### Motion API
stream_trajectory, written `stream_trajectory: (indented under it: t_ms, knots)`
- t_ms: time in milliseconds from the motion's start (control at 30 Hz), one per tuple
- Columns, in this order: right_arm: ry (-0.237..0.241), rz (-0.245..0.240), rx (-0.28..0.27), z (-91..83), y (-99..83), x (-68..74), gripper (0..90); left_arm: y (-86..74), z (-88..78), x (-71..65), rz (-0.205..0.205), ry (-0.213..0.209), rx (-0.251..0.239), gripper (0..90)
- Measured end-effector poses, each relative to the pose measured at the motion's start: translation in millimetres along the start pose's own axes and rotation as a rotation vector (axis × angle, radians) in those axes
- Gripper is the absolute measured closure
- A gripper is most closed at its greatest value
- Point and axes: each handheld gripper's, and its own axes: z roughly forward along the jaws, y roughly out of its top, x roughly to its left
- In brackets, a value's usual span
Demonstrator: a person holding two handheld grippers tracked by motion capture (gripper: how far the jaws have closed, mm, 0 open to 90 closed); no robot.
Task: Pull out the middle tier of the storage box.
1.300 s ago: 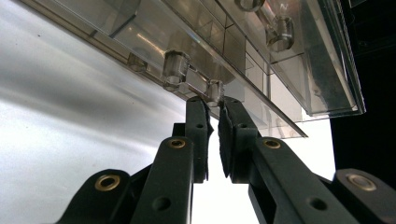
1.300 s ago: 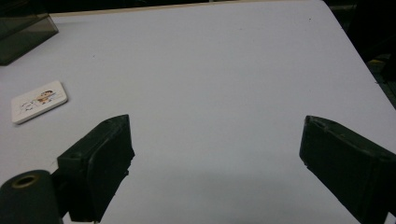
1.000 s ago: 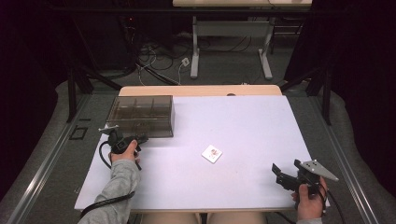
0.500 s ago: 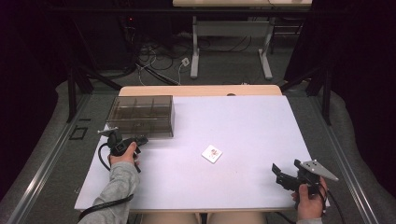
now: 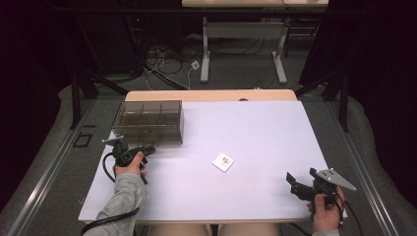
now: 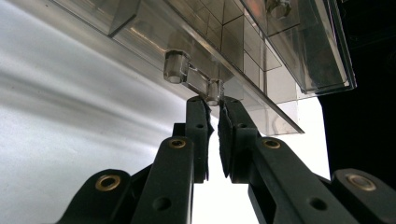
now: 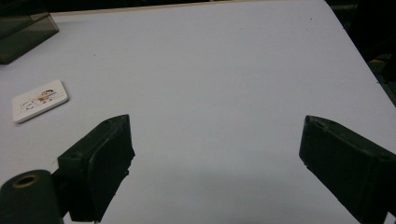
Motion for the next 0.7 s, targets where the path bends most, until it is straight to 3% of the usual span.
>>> stream_trajectory:
  t_ms: [700]
  knots:
    - [0.003,0.0,-0.006,0.7,-0.3,0.4,9.2,-3.6,-2.6,1.4,0.0,-0.009,0.006,82.9]
